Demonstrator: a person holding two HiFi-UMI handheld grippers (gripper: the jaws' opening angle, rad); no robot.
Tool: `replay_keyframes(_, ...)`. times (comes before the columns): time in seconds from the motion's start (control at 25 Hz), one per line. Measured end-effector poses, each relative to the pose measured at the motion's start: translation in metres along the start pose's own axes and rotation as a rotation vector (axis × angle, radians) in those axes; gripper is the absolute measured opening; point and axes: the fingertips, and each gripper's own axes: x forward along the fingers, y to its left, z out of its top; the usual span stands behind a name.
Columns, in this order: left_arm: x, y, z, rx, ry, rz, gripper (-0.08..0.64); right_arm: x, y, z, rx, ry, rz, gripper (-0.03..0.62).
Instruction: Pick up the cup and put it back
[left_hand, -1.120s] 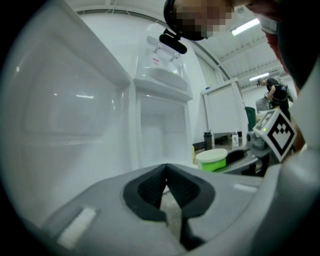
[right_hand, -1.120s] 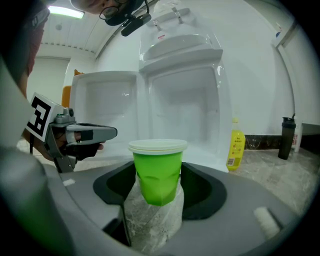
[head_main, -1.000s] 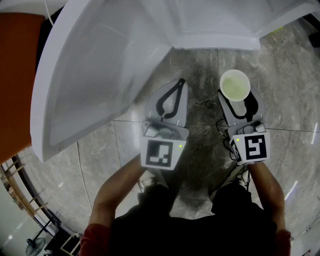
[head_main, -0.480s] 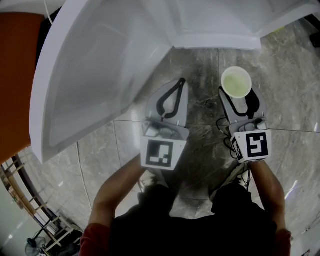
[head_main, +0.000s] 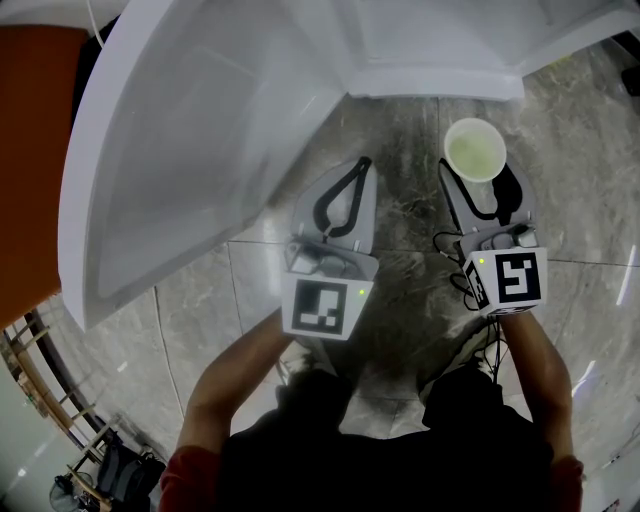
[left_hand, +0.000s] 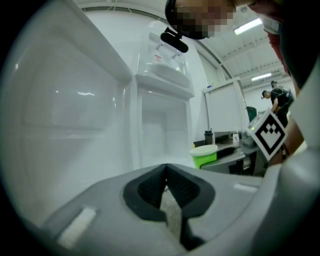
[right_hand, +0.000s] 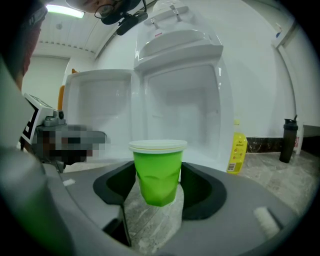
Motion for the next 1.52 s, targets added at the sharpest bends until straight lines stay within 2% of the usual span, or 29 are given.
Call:
replay_keyframes(0.72, 0.011, 0.003, -0.016, -0.011, 0.035, -0.009, 0.0, 0.056, -0.03, 0.039, -0.091, -0.066, -0.018, 0.282)
replay_keyframes(1.0, 0.014, 0.005, -0.022, -0.018, 0.052, -0.009, 0.0, 0.087, -0.035, 0.044, -0.068, -0.067, 0.002, 0.282)
replay_keyframes(1.52, 0.02, 0.006, -0.032, -0.039, 0.076, -0.008, 0.0, 0.135, -0.068, 0.052, -0.046, -0.061, -0.046, 0.282)
